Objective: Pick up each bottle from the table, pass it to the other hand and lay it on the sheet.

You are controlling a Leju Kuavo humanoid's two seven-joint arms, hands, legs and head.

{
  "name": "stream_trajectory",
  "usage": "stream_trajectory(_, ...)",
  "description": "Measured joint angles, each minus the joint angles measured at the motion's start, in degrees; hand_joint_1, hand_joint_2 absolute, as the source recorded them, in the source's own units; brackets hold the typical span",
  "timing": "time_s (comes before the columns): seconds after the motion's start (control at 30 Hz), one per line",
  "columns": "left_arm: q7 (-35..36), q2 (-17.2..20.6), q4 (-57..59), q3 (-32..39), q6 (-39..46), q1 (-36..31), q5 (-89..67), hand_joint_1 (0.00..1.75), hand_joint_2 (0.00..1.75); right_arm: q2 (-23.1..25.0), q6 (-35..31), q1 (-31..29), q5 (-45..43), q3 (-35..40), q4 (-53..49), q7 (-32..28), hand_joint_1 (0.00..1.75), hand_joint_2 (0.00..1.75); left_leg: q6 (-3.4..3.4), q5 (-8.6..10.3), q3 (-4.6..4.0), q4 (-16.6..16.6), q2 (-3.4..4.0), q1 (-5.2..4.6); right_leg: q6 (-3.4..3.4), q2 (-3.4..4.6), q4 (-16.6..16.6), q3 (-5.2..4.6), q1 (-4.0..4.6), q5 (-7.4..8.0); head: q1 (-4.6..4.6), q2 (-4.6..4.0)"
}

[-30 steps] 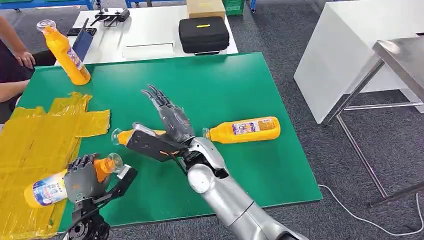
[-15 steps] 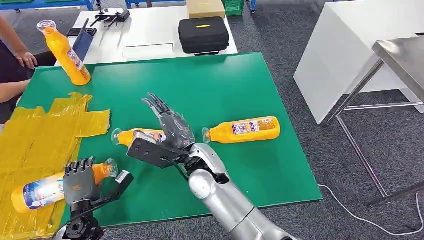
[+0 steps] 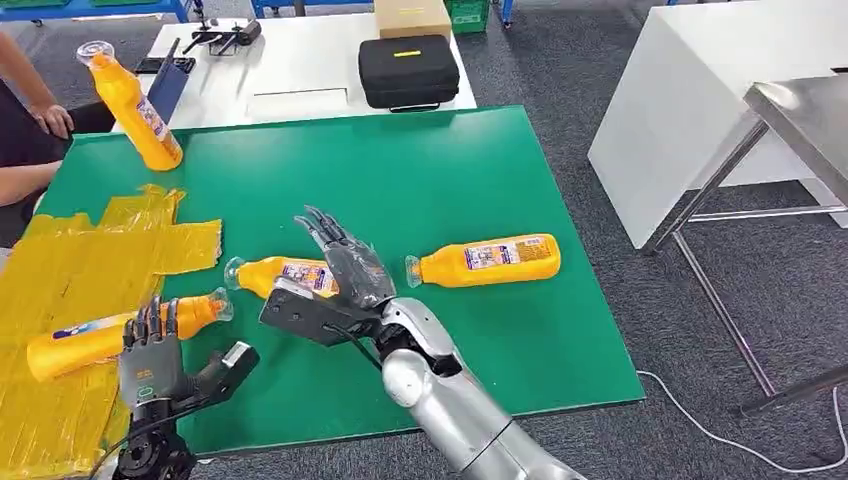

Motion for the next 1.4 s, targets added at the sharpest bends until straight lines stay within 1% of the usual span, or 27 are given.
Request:
stream_trajectory(0.07,-11.1,-2.28,-2.49,4.03,0.0,0.69,6.15,0.0,0.0,0.0,0.0,0.0,0.39,-0.04,0.74,0.26,0.0,1.75,0.0,0.0,-0.07,0.0,-0.01,-0.01,0.0,0.0,0.0,-0.04,-0.01,0.0,0.0,0.0)
stream_trajectory(0.13,-24.1,-5.12,-4.5,10.54,0.0,0.63,13.87,0.0,0.0,0.02,-0.02,-0.04,1.12,-0.15,1.77,0.83,0.0,1.75,0.02,-0.03,-0.09,0.0,0.0,-0.01,0.0,0.0,-0.02,-0.04,-0.01,0.0,0.02,0.0)
stream_trajectory(0.17,-30.82,-6.43,-4.93,13.94,0.0,0.43,20.24,0.0,0.0,0.09,-0.07,-0.16,1.72,-0.33,2.68,1.48,0.0,1.75,0.02,-0.04,-0.08,0.0,0.0,-0.02,0.0,0.0,-0.02,-0.04,-0.02,0.0,0.02,0.0)
stream_trajectory(0.2,-35.72,-7.24,-4.96,16.42,0.0,0.19,27.08,0.0,0.0,0.24,-0.15,-0.35,2.22,-0.5,3.73,2.01,0.0,1.75,0.02,-0.05,-0.07,0.0,0.01,-0.02,0.0,0.01,-0.03,-0.04,-0.03,0.0,0.02,0.0)
stream_trajectory(0.23,-38.27,-7.93,-5.15,18.18,-0.15,0.11,33.48,0.0,0.0,0.35,-0.35,-0.6,2.62,-0.7,4.91,2.38,0.0,1.75,0.03,-0.05,-0.07,0.0,0.02,-0.02,0.0,0.01,-0.03,-0.05,-0.02,0.0,0.02,0.0)
stream_trajectory(0.33,-35.92,-8.19,-8.64,18.36,-2.96,1.13,51.24,0.0,0.0,0.96,-1.36,-1.9,3.85,-1.92,9.1,2.82,0.0,1.75,0.03,-0.06,-0.08,0.01,-0.01,-0.02,0.01,-0.01,-0.06,-0.07,-0.01,-0.01,0.0,0.0)
stream_trajectory(0.43,-35.48,-8.15,-13.6,17.48,-8.33,2.38,64.27,0.0,0.0,1.6,-2.69,-3.48,5.18,-3.13,14.01,4.24,0.0,1.75,0.03,-0.05,-0.11,0.0,-0.08,-0.02,0.0,-0.04,-0.05,-0.07,0.0,0.0,0.0,0.0)
stream_trajectory(0.5,-35.13,-8.08,-17.12,16.56,-11.69,2.95,70.38,0.0,0.0,1.81,-4.13,-4.99,5.68,-3.71,17.6,5.82,0.0,1.75,0.02,-0.04,-0.1,0.01,-0.07,-0.01,0.0,-0.03,-0.05,-0.07,0.0,0.0,0.0,0.0)
stream_trajectory(0.57,-35.09,-8.06,-19.57,15.57,-13.44,3.05,73.3,0.0,0.0,1.94,-5.61,-6.39,5.71,-4.22,21.28,6.97,0.0,1.75,0.02,-0.03,-0.1,0.0,-0.08,0.0,0.0,-0.03,-0.04,-0.06,0.0,0.0,0.02,0.0)
stream_trajectory(0.77,-35.46,-8.04,-23.84,11.73,-14.82,3.08,74.22,0.0,0.0,2.43,-7.54,-9.88,4.61,-4.37,28.9,9.47,0.0,1.75,0.02,-0.03,-0.09,0.01,-0.05,-0.01,0.02,-0.03,-0.04,-0.06,-0.01,0.01,0.0,0.0)
stream_trajectory(0.97,-35.61,-8.19,-24.58,7.62,-14.64,2.12,73.5,0.0,0.0,2.58,-8.52,-12.24,2.99,-3.61,32.87,11.36,0.0,1.75,0.03,-0.04,-0.1,0.01,-0.04,-0.02,0.03,-0.03,-0.04,-0.07,-0.01,0.01,0.0,0.0)
stream_trajectory(1.13,-35.57,-8.43,-24.58,5.5,-14.69,0.82,73.52,0.0,0.0,2.6,-7.91,-13.04,2.19,-2.58,34.62,12.56,0.0,1.75,0.03,-0.04,-0.09,0.02,-0.03,-0.03,0.03,-0.03,-0.04,-0.06,-0.02,0.02,0.0,0.0)
stream_trajectory(1.4,-35.09,-9.13,-25.0,4.06,-14.84,0.45,73.52,0.0,0.0,2.6,-5.94,-14.93,-2.63,3.16,36.28,17.16,0.0,1.75,0.02,-0.04,-0.1,0.02,-0.02,-0.02,0.03,-0.02,-0.04,-0.08,0.0,0.02,0.0,0.0)
